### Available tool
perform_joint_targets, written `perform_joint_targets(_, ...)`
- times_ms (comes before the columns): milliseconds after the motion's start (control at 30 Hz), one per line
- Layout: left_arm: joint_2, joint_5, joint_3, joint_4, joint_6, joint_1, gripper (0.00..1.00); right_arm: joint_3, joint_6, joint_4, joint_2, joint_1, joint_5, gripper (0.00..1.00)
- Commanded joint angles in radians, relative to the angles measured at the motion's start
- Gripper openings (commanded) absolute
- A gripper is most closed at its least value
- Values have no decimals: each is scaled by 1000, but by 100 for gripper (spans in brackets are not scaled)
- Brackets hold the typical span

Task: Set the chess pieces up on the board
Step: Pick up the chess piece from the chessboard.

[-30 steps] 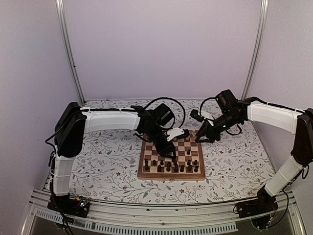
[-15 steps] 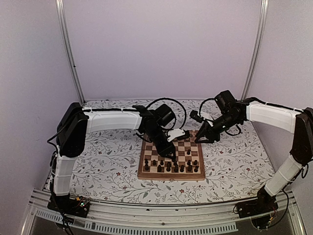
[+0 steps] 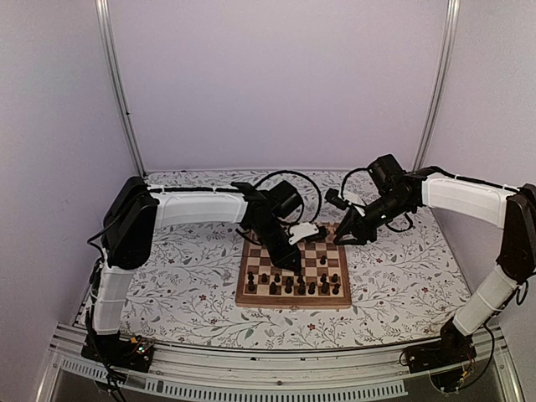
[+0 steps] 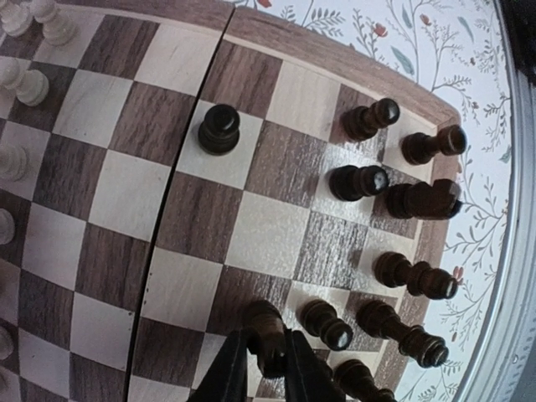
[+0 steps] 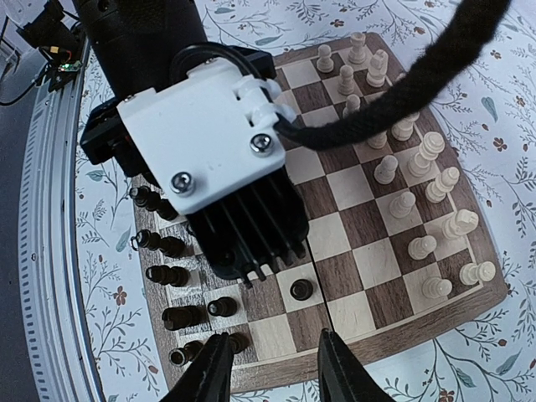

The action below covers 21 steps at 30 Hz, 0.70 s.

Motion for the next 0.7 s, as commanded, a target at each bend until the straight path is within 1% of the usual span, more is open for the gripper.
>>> perform_joint_targets(0, 6, 17, 30, -9, 9, -11, 17, 26, 7, 1, 18, -3, -22, 37)
perform_joint_targets(67, 5, 18, 33, -10, 8, -11, 13, 26, 7, 1, 19, -4, -23, 36)
perform_joint_targets(200, -29, -12, 26, -9, 2, -4, 9, 25, 7, 1, 16, -3, -20, 36)
perform_joint_targets(333, -116, -68, 0, -13, -7, 6, 8, 26, 7, 2, 19, -3, -19, 36)
perform_joint_targets(467, -195, -121, -32, -52, -17, 9, 8, 31, 7, 3, 24, -4, -19, 36)
perform_joint_targets(567, -263, -131, -91, -64, -44, 7, 8, 34, 7, 2, 24, -4, -14, 36)
perform_joint_targets(667, -336, -136, -185, -61, -77, 1, 8, 35, 7, 1, 21, -4, -6, 36)
